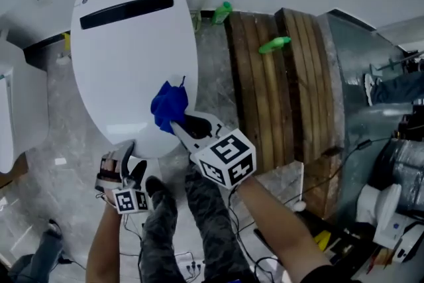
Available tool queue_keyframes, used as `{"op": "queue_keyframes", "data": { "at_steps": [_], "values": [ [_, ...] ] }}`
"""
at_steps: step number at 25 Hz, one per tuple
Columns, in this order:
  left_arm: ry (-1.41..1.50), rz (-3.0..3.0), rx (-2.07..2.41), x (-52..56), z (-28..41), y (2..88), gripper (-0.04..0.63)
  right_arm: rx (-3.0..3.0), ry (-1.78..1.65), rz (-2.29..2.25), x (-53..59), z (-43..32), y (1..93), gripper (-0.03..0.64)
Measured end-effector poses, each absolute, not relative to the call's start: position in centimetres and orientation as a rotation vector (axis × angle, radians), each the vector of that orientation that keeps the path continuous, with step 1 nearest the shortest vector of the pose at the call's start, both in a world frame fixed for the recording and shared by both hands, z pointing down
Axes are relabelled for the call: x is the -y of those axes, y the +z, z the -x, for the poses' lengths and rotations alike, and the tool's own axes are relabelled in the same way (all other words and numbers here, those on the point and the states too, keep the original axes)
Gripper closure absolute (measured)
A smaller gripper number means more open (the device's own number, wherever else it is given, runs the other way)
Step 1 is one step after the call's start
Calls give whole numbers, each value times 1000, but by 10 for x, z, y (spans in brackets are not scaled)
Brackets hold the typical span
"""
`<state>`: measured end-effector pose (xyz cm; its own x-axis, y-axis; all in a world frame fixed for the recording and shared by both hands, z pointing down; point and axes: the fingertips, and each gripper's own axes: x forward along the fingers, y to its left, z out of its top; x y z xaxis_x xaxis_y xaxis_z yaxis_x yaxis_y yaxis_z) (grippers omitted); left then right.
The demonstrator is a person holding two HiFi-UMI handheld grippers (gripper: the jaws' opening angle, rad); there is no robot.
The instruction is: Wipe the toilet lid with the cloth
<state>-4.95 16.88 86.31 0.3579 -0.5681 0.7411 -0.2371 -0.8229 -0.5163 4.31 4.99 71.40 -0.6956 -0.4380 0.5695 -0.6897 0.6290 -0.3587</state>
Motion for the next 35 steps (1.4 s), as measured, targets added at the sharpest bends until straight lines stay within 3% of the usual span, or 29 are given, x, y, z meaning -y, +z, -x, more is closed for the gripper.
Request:
{"op": "queue_keyframes", "data": {
  "at_steps": [23,35],
  "values": [
    [-1501,2142,-648,-159,38,871,201,2466,784,-893,-68,-73,719,548],
    [-1431,2180,-669,-170,39,803,210,2490,757,-977,-52,-109,678,548]
  ]
}}
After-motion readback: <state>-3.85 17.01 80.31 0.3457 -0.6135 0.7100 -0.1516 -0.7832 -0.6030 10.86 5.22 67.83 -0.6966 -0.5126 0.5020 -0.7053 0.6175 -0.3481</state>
